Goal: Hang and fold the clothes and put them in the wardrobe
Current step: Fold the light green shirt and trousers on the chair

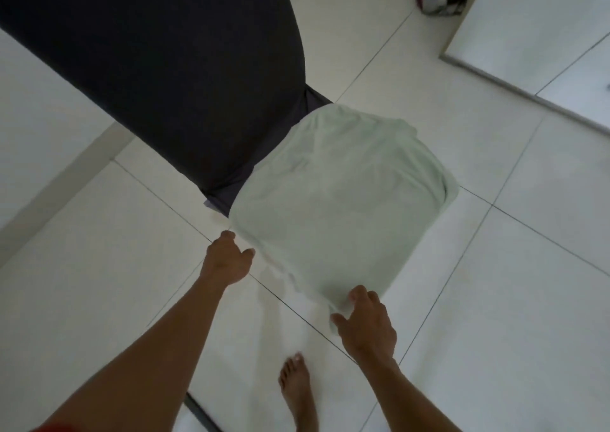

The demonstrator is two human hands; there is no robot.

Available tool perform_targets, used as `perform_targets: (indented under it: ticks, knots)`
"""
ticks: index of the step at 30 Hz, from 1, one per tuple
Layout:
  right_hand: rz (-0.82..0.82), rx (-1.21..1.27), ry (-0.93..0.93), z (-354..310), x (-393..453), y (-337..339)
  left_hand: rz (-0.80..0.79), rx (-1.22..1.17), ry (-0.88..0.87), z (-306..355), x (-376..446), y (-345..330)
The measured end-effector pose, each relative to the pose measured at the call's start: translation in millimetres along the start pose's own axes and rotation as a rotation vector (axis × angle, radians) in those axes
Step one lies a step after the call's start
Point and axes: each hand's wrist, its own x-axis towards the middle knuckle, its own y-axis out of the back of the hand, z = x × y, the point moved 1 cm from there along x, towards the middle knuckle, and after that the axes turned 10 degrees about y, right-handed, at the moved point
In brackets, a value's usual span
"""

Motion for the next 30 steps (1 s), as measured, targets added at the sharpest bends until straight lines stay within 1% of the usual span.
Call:
perform_targets:
  ticks: [4,7,11,15,18,19,22,24,27,30]
  knots:
    - [0.056,-0.09,-0.019,-3.2,4.8,-28.7,0.004,-0.147,0.055,11.4,20.2,-11.3]
    - [0.11,-0.113,-0.04,1.0,10.4,-45.1,0.011,-0.262,0.105,17.8,37.7,-22.8]
    - [0.203,-0.021,-0.069,9.6,10.5,-52.3,-0.06,-0.397,0.16,12.6,55.9,-32.2]
    - [0.23,0.035,-0.051,15.6,2.7,-52.2,-0.07,-0.457,0.166,7.0,64.7,-28.7]
    - [0.23,0.091,-0.044,17.6,0.7,-48.1,-0.073,-0.579,0.198,7.1,65.3,-22.8]
    - [0.232,0.127,-0.046,18.4,0.5,-46.9,-0.093,-0.581,0.206,6.6,64.8,-21.6]
    - [0.24,0.225,-0.052,21.7,-2.3,-44.9,-0.127,-0.478,0.182,7.1,59.8,-16.8]
    - [0.244,0.286,-0.051,24.1,-5.9,-44.6,-0.106,-0.418,0.161,6.8,51.6,-9.9]
    - [0.261,0.388,-0.044,27.3,-10.7,-40.6,-0.028,-0.298,0.054,1.9,40.8,3.2]
    - [0.243,0.418,-0.045,28.8,-10.4,-29.5,-0.026,-0.367,-0.046,-6.0,33.8,14.8]
